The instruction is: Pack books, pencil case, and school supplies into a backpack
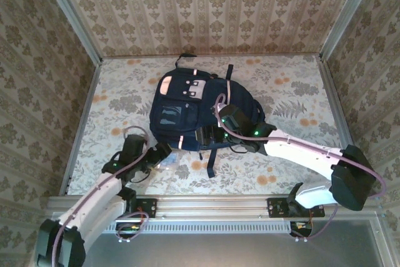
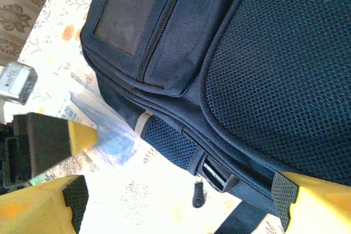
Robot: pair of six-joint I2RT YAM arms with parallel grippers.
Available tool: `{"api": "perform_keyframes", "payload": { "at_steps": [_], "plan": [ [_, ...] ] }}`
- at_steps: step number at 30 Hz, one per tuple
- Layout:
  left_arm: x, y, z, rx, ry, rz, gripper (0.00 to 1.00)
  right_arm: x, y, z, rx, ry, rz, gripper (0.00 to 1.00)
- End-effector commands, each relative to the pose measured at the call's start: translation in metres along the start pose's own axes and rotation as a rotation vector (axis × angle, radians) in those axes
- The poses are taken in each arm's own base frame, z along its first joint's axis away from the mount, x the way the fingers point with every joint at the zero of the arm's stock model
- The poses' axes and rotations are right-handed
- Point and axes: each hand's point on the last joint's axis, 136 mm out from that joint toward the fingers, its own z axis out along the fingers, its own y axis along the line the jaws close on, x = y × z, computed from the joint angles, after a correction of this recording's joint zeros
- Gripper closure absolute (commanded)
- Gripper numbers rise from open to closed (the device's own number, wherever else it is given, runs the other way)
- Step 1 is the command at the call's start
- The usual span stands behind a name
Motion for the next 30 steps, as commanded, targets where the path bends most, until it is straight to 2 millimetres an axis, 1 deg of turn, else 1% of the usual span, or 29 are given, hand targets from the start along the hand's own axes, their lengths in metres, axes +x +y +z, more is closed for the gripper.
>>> {"api": "perform_keyframes", "payload": {
  "at_steps": [1, 2, 4, 5, 7, 9, 11, 14, 18, 20, 23, 24, 25, 27, 30],
  "plan": [
    [0.056, 0.0, 0.007, 0.0, 0.277, 0.089, 0.14, -0.003, 0.016, 0.001, -0.052, 0.025, 0.017, 0.11],
    [0.062, -0.007, 0.007, 0.011, 0.307, 0.126, 0.14, 0.002, 0.015, 0.007, -0.053, 0.049, 0.022, 0.11],
    [0.072, -0.019, 0.004, 0.01, 0.347, 0.21, 0.14, 0.007, 0.017, 0.012, -0.065, 0.076, 0.03, 0.11],
    [0.071, -0.026, -0.001, 0.004, 0.346, 0.255, 0.15, 0.009, 0.019, 0.013, -0.074, 0.09, 0.037, 0.11],
    [0.068, -0.035, -0.011, -0.011, 0.326, 0.312, 0.15, 0.015, 0.024, 0.017, -0.102, 0.125, 0.051, 0.12],
    [0.059, -0.04, -0.021, -0.014, 0.279, 0.322, 0.15, 0.024, 0.03, 0.02, -0.143, 0.168, 0.071, 0.13],
    [0.049, -0.039, -0.026, -0.014, 0.235, 0.3, 0.16, 0.033, 0.036, 0.023, -0.187, 0.215, 0.093, 0.14],
    [0.029, -0.029, -0.03, -0.022, 0.172, 0.215, 0.17, 0.048, 0.045, 0.027, -0.255, 0.289, 0.116, 0.16],
    [-0.006, -0.005, -0.033, -0.07, 0.063, 0.06, 0.14, 0.069, 0.053, 0.033, -0.307, 0.371, 0.115, 0.18],
    [-0.024, 0.005, -0.034, -0.094, 0.015, -0.002, 0.13, 0.082, 0.064, 0.033, -0.37, 0.427, 0.102, 0.18],
    [-0.049, 0.012, -0.034, -0.118, -0.054, -0.046, 0.12, 0.112, 0.089, 0.03, -0.496, 0.556, 0.075, 0.18],
    [-0.057, 0.016, -0.033, -0.135, -0.076, -0.048, 0.12, 0.122, 0.092, 0.031, -0.513, 0.591, 0.064, 0.18],
    [-0.062, 0.02, -0.032, -0.156, -0.091, -0.053, 0.12, 0.13, 0.092, 0.033, -0.513, 0.617, 0.055, 0.18],
    [-0.068, 0.028, -0.025, -0.182, -0.098, -0.081, 0.12, 0.146, 0.086, 0.042, -0.481, 0.667, 0.047, 0.18],
    [-0.072, 0.04, -0.017, -0.229, -0.084, -0.11, 0.12, 0.16, 0.072, 0.054, -0.423, 0.697, 0.061, 0.18]
  ]
}}
